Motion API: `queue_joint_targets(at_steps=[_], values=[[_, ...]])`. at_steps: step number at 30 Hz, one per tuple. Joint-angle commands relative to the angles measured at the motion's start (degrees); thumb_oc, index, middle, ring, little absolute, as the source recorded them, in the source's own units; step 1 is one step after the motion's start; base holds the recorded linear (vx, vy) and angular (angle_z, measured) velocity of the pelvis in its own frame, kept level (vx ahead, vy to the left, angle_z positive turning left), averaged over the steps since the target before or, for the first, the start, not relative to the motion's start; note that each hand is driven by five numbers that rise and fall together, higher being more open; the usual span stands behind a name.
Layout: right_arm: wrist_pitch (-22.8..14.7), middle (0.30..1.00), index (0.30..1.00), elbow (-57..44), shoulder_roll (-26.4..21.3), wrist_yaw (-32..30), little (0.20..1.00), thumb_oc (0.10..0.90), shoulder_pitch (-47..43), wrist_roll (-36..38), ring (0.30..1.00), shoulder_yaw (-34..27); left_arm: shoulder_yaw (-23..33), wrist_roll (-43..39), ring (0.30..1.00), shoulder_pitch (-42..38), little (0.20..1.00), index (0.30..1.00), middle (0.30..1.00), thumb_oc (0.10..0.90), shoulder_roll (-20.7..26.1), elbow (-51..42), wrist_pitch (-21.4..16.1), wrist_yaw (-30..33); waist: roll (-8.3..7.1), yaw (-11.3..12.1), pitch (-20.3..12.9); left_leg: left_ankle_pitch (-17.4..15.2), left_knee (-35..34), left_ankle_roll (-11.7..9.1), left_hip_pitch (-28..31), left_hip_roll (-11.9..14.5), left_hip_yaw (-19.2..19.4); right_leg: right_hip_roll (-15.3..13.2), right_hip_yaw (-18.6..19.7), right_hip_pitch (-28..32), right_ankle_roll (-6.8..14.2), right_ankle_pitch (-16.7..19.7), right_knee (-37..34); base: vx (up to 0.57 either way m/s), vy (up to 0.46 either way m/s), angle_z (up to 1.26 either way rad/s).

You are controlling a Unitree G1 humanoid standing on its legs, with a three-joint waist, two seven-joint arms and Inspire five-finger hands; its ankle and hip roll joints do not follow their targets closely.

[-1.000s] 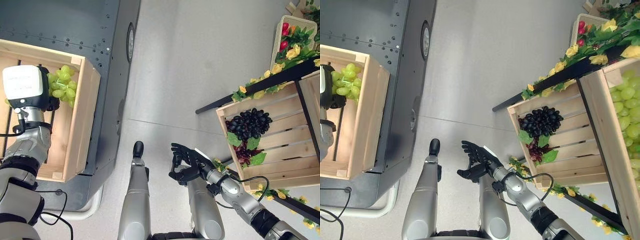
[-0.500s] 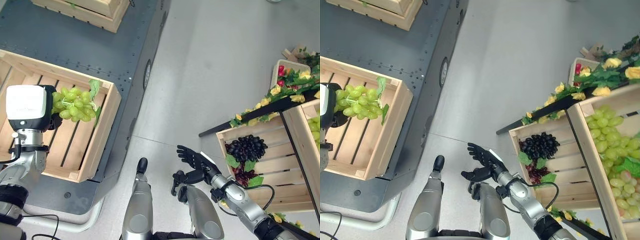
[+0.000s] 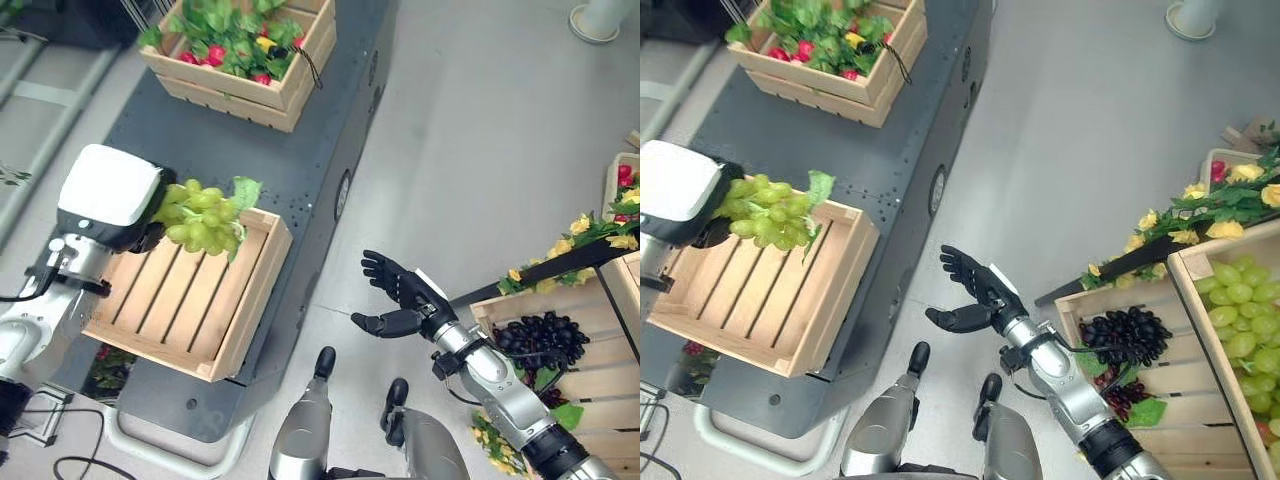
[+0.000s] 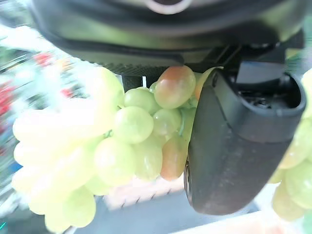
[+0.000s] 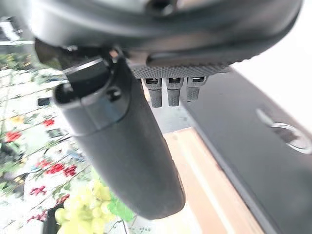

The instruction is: Pick up the fruits from the basket on one side to the basket on the other side

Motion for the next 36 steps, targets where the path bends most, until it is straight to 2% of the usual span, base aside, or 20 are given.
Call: queue_joint_targets(at_steps=[1,3,7,11,12,17,24,28,32,36], values=[[-2.7,0.9,0.9,-6.2,-1.3,-2.4,0.9,0.8,1.6,3.9,0.9,3.1,-0.8,0.4,0.3,-4.9,0.3,0.3,0.3,0.4,4.3,-2.9,1.1,0.1,-0.51,-2.0,-13.7,1.5,-4.5,1.8,0.1,-5.4,-0.2,0.9,-0.2,6.7,-1.2,8.8,-14.5,0.0,0.0,0.0],[-2.2,0.9,0.9,-7.2,-1.3,-2.5,0.9,0.8,0.9,5.0,0.9,3.4,-1.6,1.7,0.3,-6.5,0.3,0.3,0.3,0.4,4.8,-5.4,1.4,-2.3,-0.48,-2.0,-14.4,1.4,-4.7,1.8,0.4,-5.3,-0.2,0.9,-0.1,6.9,-1.1,9.1,-14.9,0.0,0.0,0.0],[-0.2,0.9,0.9,-9.5,-1.4,-3.2,0.9,0.8,-2.6,7.5,0.9,4.7,-7.4,6.0,0.3,-13.2,0.3,0.3,0.3,0.4,5.0,-9.6,1.8,-7.0,-0.48,-2.3,-16.0,1.2,-5.3,2.0,1.3,-5.0,0.0,0.9,0.1,7.1,-1.0,9.3,-15.1,0.01,-0.034,0.07],[1.4,0.9,0.9,-12.1,-1.2,-5.1,0.9,0.8,-6.2,10.5,0.9,6.5,-16.3,6.8,0.3,-23.2,0.3,0.3,0.3,0.4,4.3,-12.5,2.7,-12.0,-0.68,-2.8,-17.4,0.6,-5.3,2.2,2.3,-5.0,0.4,1.0,0.4,7.4,-0.8,9.5,-15.7,0.01,-0.022,0.02],[1.9,0.9,0.9,-12.1,-0.4,-6.5,0.9,0.8,-8.1,11.8,0.9,7.6,-19.9,8.1,0.3,-27.5,0.3,0.3,0.3,0.4,3.2,-13.7,2.6,-15.1,-0.68,-3.0,-18.0,0.2,-5.3,2.4,2.9,-5.0,0.5,0.9,0.6,7.5,-0.8,9.6,-15.9,0.0,0.0,0.0],[4.2,0.9,0.9,-13.4,1.5,-10.9,0.9,0.8,-10.6,13.5,0.9,8.6,-27.8,8.0,0.3,-36.0,0.3,0.3,0.3,0.4,0.8,-15.4,3.0,-18.6,-0.67,-3.3,-19.3,-0.5,-5.3,2.7,3.7,-4.9,1.1,0.9,0.7,7.8,-0.6,9.7,-16.2,0.01,-0.004,-0.02],[5.2,0.9,0.9,-14.6,2.3,-15.1,0.9,0.8,-12.3,14.7,0.9,7.9,-30.8,9.2,0.3,-38.7,0.3,0.3,0.3,0.4,-2.1,-15.7,1.3,-19.1,-1.04,-3.6,-20.2,-1.0,-5.3,2.9,4.4,-4.8,1.7,0.7,0.7,8.2,-0.4,10.0,-16.5,0.01,-0.004,0.02],[6.3,0.9,0.9,-16.0,2.1,-16.2,0.9,0.8,-13.2,16.3,0.9,7.0,-32.0,10.2,0.3,-39.3,0.3,0.3,0.3,0.4,-4.0,-16.6,1.8,-20.3,-1.22,-4.0,-20.5,-1.3,-5.3,3.1,4.6,-4.8,2.0,0.7,0.7,8.1,-0.2,10.1,-16.5,0.01,-0.005,0.04],[8.6,0.9,0.9,-17.2,1.5,-15.2,0.9,0.8,-13.8,20.0,0.9,7.0,-32.3,11.2,0.3,-39.5,0.3,0.3,0.3,0.4,-5.3,-17.2,1.5,-21.2,-1.58,-4.1,-20.8,-1.5,-5.3,3.2,4.8,-4.8,2.1,0.5,0.4,8.2,0.0,10.3,-16.7,0.0,0.0,0.0],[11.3,0.9,0.9,-18.0,0.8,-11.2,0.9,0.8,-13.7,24.9,0.9,7.7,-32.6,12.8,0.3,-39.9,0.3,0.3,0.3,0.4,-6.6,-17.7,1.8,-21.5,-2.06,-4.2,-21.2,-1.7,-5.3,3.3,5.1,-4.7,2.6,0.2,0.0,8.4,0.2,10.5,-16.9,0.01,-0.014,0.04]])
